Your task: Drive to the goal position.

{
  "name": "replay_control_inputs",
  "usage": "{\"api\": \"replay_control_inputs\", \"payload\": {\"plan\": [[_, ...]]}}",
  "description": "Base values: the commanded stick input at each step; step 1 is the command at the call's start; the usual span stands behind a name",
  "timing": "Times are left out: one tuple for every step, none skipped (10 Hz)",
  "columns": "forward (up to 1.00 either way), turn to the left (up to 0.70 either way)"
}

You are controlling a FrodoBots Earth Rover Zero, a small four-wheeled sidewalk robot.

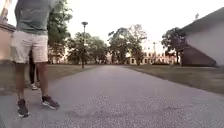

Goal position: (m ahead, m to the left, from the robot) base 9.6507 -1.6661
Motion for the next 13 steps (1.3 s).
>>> {"api": "replay_control_inputs", "payload": {"plan": [[0.0,0.0],[0.0,0.0],[0.0,0.0],[0.11,0.0],[0.41,0.0],[0.45,0.0],[0.45,0.0],[0.45,0.0],[0.45,0.0],[0.45,0.0],[0.45,0.0],[0.45,0.0],[0.45,0.0]]}}
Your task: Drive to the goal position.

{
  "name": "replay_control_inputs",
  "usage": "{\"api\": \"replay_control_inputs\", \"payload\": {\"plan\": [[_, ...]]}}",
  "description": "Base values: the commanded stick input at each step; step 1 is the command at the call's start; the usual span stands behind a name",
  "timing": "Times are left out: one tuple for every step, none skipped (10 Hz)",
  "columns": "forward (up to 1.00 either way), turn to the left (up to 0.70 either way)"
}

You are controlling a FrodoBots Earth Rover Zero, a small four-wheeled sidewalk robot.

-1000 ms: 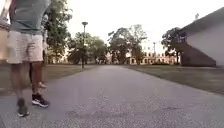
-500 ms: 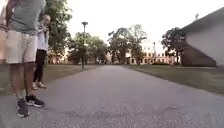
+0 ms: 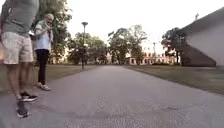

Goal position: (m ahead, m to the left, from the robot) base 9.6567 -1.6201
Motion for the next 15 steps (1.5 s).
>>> {"api": "replay_control_inputs", "payload": {"plan": [[0.45,0.0],[0.45,0.0],[0.45,0.0],[0.45,0.0],[0.45,0.0],[0.45,0.0],[0.45,0.0],[0.45,0.0],[0.45,0.0],[0.45,0.0],[0.45,0.0],[0.45,0.0],[0.45,0.0],[0.45,0.0],[0.45,0.0]]}}
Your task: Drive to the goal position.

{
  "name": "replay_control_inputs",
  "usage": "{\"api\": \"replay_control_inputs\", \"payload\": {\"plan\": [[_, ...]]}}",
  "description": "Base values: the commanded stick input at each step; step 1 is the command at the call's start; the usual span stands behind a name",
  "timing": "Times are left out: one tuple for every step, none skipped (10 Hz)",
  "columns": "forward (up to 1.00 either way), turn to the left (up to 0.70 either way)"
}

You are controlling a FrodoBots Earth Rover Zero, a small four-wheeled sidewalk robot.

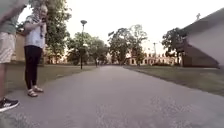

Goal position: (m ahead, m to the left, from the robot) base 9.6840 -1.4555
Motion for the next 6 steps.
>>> {"api": "replay_control_inputs", "payload": {"plan": [[0.45,0.0],[0.45,0.0],[0.45,0.0],[0.45,0.0],[0.45,0.0],[0.45,0.0]]}}
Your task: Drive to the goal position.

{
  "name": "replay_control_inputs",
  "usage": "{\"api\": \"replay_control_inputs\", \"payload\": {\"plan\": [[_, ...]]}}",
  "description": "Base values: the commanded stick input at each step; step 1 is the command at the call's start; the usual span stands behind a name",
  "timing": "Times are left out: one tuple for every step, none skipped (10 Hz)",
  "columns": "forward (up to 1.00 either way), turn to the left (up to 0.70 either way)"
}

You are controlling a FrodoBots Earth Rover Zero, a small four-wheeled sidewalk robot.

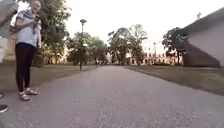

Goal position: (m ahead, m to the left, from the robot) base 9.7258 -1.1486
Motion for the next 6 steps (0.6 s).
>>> {"api": "replay_control_inputs", "payload": {"plan": [[0.45,0.0],[0.45,0.0],[0.45,0.0],[0.45,0.0],[0.45,0.0],[0.45,0.0]]}}
